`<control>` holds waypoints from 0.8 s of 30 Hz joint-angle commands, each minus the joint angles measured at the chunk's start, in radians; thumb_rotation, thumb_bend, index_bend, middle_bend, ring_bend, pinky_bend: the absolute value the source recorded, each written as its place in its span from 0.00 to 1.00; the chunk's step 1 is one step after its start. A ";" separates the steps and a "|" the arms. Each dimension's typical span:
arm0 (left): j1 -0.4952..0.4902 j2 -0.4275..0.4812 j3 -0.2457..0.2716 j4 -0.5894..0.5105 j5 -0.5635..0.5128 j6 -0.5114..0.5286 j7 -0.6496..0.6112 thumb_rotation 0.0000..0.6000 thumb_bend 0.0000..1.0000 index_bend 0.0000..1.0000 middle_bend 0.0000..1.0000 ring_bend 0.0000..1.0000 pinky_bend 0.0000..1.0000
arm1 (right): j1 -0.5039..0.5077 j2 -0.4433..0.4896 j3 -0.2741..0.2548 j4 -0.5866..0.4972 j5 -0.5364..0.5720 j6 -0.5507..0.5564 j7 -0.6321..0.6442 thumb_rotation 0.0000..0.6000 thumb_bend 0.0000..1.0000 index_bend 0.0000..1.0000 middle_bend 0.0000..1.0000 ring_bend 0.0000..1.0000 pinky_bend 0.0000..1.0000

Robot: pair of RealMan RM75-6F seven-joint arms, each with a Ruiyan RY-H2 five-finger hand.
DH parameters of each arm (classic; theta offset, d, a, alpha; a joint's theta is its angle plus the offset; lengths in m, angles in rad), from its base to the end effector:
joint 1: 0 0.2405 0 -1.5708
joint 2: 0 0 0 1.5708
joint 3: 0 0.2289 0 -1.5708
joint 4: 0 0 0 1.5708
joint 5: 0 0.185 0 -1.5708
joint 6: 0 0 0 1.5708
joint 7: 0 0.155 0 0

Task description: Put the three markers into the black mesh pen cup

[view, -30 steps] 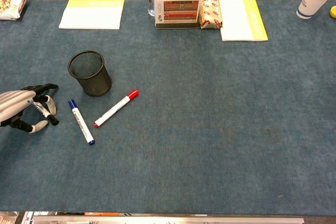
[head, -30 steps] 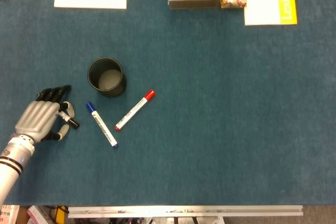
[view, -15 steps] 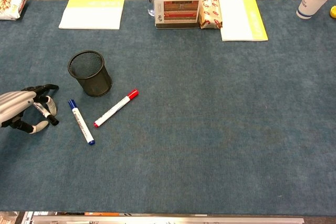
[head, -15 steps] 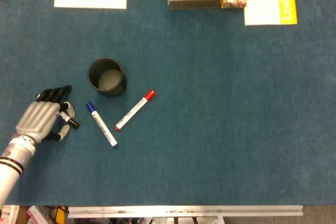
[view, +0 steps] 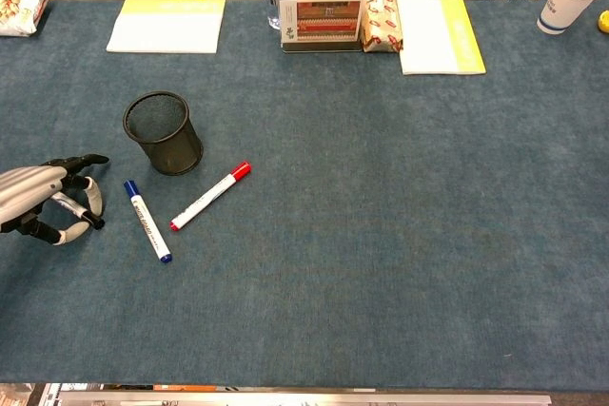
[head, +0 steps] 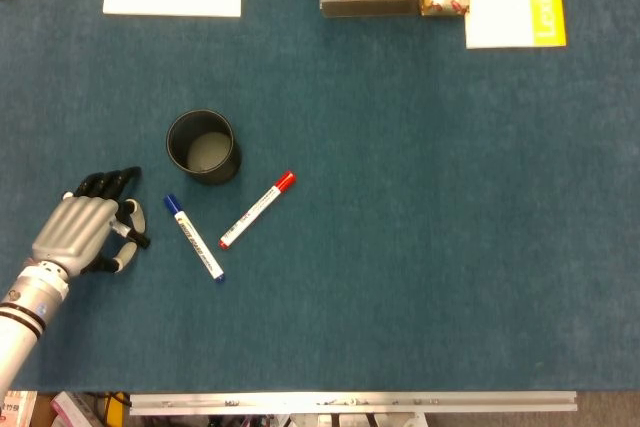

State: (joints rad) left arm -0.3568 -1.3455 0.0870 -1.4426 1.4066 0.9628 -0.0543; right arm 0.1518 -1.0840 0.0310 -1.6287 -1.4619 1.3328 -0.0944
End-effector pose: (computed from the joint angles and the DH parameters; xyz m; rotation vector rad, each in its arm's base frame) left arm -0.2826 0.2139 0.0326 -1.8122 -1.3035 -0.6338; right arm -0.2799 -0.2012 0.1571 1.5217 -0.9120 0.7476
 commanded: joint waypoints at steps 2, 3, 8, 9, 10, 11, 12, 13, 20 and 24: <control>-0.001 -0.003 0.000 0.003 -0.002 -0.004 0.003 1.00 0.40 0.48 0.00 0.00 0.00 | 0.000 0.000 0.001 0.001 0.001 0.000 0.000 1.00 0.00 0.08 0.18 0.11 0.41; -0.001 -0.004 0.000 0.005 -0.003 -0.004 0.002 1.00 0.41 0.48 0.00 0.00 0.00 | 0.000 0.000 0.001 0.001 0.001 0.000 0.000 1.00 0.00 0.08 0.18 0.11 0.41; 0.002 -0.007 -0.003 0.007 -0.002 0.005 -0.004 1.00 0.44 0.51 0.00 0.00 0.00 | 0.000 0.001 0.001 0.001 0.001 0.000 0.002 1.00 0.00 0.08 0.18 0.11 0.41; 0.003 -0.007 -0.004 0.006 -0.001 0.007 -0.004 1.00 0.44 0.51 0.00 0.00 0.00 | 0.000 0.001 0.001 0.001 0.001 0.001 0.003 1.00 0.00 0.08 0.18 0.11 0.41; 0.003 -0.005 -0.004 0.004 0.000 0.009 -0.003 1.00 0.44 0.51 0.00 0.00 0.00 | 0.000 0.001 0.001 0.001 0.000 0.001 0.003 1.00 0.00 0.08 0.18 0.11 0.41; 0.004 -0.003 -0.003 -0.001 0.000 0.012 0.000 1.00 0.44 0.51 0.00 0.00 0.00 | 0.000 0.001 0.001 0.001 0.001 0.001 0.003 1.00 0.00 0.08 0.18 0.11 0.41; 0.004 0.000 -0.003 -0.005 0.001 0.014 0.003 1.00 0.44 0.51 0.00 0.00 0.00 | 0.000 0.001 0.001 0.001 0.001 0.001 0.003 1.00 0.00 0.08 0.18 0.11 0.41; 0.004 0.003 -0.003 -0.012 0.001 0.016 0.008 1.00 0.44 0.51 0.00 0.00 0.00 | 0.000 0.001 0.001 0.001 0.001 0.001 0.002 1.00 0.00 0.08 0.18 0.11 0.41; 0.011 0.038 -0.010 -0.101 -0.007 0.043 0.052 1.00 0.44 0.52 0.00 0.00 0.00 | 0.000 0.001 0.002 0.000 0.001 0.002 0.003 1.00 0.00 0.08 0.18 0.11 0.41; 0.012 0.056 -0.020 -0.146 -0.013 0.061 0.069 1.00 0.44 0.52 0.00 0.00 0.00 | 0.000 0.002 0.002 0.000 0.001 0.002 0.005 1.00 0.00 0.08 0.18 0.11 0.41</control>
State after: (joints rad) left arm -0.3460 -1.2980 0.0723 -1.5767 1.3970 1.0154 0.0067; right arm 0.1520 -1.0819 0.0333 -1.6283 -1.4611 1.3344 -0.0896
